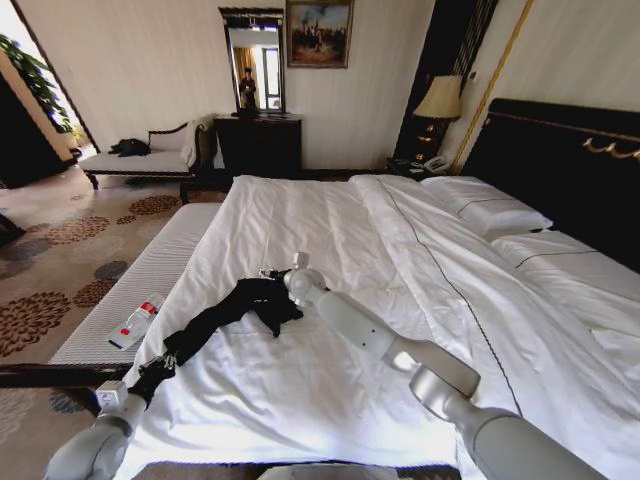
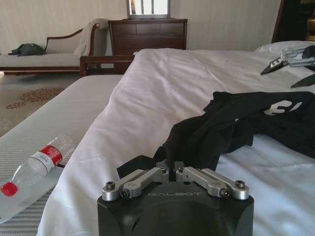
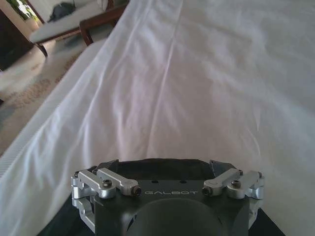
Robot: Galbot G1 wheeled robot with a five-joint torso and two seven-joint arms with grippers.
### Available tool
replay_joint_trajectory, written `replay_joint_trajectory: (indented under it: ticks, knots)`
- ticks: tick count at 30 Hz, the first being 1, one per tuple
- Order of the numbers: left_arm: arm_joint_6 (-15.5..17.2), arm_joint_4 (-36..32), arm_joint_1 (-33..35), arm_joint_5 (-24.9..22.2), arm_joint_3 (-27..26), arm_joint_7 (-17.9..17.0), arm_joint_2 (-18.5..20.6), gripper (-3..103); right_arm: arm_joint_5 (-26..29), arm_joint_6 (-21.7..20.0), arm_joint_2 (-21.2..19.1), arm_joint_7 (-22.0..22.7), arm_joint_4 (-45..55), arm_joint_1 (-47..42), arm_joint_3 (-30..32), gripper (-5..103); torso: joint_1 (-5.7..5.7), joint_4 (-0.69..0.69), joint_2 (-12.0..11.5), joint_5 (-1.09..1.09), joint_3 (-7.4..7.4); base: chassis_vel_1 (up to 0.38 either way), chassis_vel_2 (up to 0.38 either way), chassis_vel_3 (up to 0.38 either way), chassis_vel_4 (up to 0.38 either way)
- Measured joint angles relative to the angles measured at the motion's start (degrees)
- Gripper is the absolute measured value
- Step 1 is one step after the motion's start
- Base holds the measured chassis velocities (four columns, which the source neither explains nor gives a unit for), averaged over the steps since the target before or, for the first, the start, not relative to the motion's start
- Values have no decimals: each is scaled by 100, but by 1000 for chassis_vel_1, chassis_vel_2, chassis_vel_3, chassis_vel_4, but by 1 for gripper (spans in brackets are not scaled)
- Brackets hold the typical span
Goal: Fold the clothes on the bed.
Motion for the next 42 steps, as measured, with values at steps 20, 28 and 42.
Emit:
replay_joint_trajectory:
  ticks: [20, 28, 42]
  knots:
    - [-59, 90, -160, -34, -28, -7, 29, 1, -272, -118, 328, -24, -360, -215, -100, 82, 0, -1, 0, 0, 0, 0, 0, 0, 0]
    - [-87, 144, -195, -36, -30, -8, 32, 1, -498, 126, 330, -276, -401, -246, -106, 55, 0, -1, 0, 0, 0, 0, 0, 0, 0]
    - [-86, 140, -303, -153, -104, -13, 89, 1, -526, 364, 123, -479, -107, -396, 66, 2, -1, -2, 0, 1, -1, 0, 0, 0, 0]
